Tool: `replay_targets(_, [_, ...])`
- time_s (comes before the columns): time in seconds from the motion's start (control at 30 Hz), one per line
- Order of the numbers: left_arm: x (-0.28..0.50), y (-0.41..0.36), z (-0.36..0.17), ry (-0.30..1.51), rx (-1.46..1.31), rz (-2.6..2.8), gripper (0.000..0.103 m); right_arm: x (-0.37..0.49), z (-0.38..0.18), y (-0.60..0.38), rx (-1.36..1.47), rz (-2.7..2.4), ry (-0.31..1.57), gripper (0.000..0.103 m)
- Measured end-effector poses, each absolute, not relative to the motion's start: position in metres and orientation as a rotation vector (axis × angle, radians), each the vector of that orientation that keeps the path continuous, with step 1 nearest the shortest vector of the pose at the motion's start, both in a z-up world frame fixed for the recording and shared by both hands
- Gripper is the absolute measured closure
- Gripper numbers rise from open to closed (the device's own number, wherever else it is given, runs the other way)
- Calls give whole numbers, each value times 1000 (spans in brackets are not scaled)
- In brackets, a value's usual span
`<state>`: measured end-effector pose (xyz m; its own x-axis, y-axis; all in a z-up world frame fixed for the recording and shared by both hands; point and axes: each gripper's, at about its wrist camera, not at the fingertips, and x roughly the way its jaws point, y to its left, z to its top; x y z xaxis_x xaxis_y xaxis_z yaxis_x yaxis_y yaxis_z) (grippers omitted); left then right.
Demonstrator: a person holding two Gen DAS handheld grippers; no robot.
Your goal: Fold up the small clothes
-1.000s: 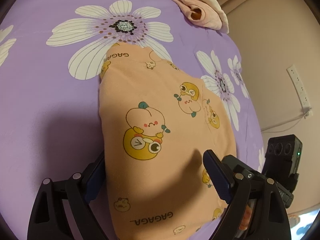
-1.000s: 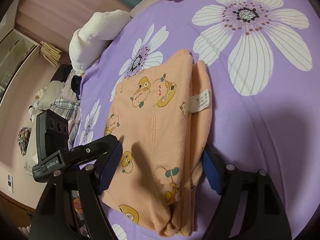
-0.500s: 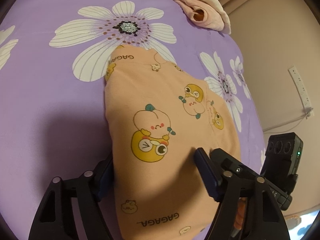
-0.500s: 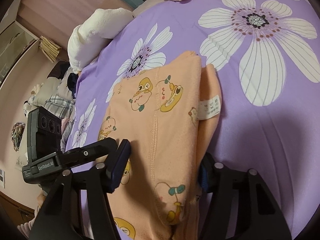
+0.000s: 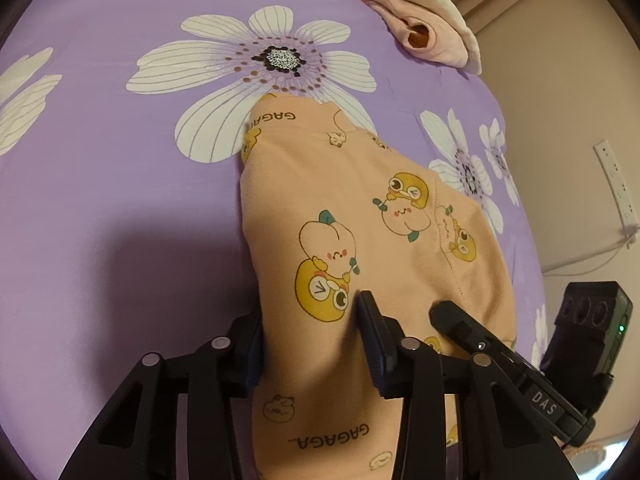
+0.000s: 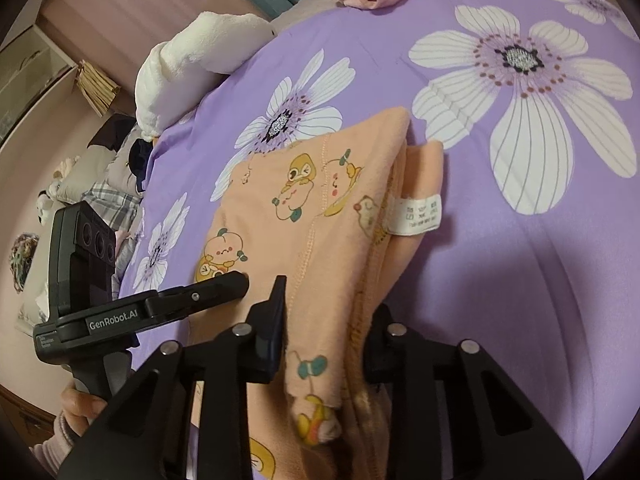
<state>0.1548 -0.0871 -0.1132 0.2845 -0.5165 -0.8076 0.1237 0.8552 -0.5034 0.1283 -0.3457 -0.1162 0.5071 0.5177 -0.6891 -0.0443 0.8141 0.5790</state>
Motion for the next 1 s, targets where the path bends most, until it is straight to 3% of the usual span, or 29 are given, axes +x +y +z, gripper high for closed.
replay_targets(0.3, [149, -86, -104, 1188, -379, -451, 76, 117, -96, -330, 460, 372, 927, 78])
replay_targets(1.0, [107, -75, -71, 1124, -358, -467, 76, 70, -58, -305, 409, 422, 853, 78])
